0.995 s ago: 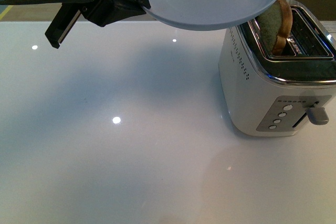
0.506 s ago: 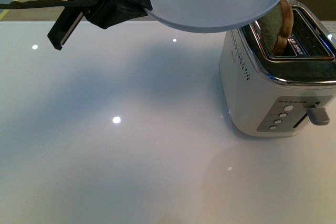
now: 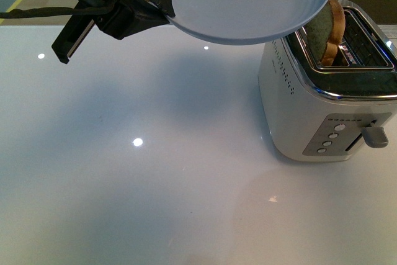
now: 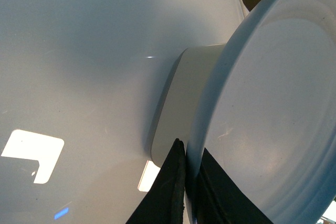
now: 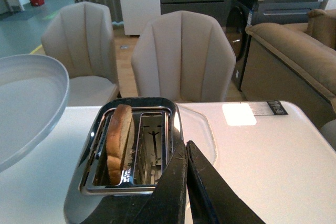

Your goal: Left arm holds plate, right arm toasts bread

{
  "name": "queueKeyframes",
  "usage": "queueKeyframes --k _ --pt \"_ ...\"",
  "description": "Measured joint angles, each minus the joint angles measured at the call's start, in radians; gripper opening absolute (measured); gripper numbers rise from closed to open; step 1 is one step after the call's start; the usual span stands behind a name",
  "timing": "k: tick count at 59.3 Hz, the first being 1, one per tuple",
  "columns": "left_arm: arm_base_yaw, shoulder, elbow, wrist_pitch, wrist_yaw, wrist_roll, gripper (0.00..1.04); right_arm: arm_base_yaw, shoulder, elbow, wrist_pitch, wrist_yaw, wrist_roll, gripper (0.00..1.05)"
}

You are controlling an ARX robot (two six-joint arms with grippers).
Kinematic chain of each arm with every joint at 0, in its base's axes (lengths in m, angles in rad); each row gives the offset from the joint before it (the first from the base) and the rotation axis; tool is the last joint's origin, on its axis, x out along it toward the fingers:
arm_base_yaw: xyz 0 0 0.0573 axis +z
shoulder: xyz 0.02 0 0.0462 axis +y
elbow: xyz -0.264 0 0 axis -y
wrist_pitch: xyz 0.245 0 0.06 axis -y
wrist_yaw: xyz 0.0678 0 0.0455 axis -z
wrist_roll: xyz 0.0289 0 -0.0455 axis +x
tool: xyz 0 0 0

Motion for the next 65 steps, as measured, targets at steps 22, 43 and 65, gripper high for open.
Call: queueKeyframes --k 22,43,65 --pt "-0.003 0.000 0.000 -0.004 -0.006 0.002 0.03 0.000 -0.193 -0.103 -0.093 0.000 0.000 0.02" --pt "-0.004 0.000 0.000 -0.004 -0.006 0.002 0.03 0.000 -0.336 -0.169 -0.156 -0.003 -0.001 0.02" --pt "-0.006 0.000 -0.001 -0.004 -0.006 0.002 0.03 -0.001 -0.531 -0.170 -0.338 -0.003 -0.001 0.02"
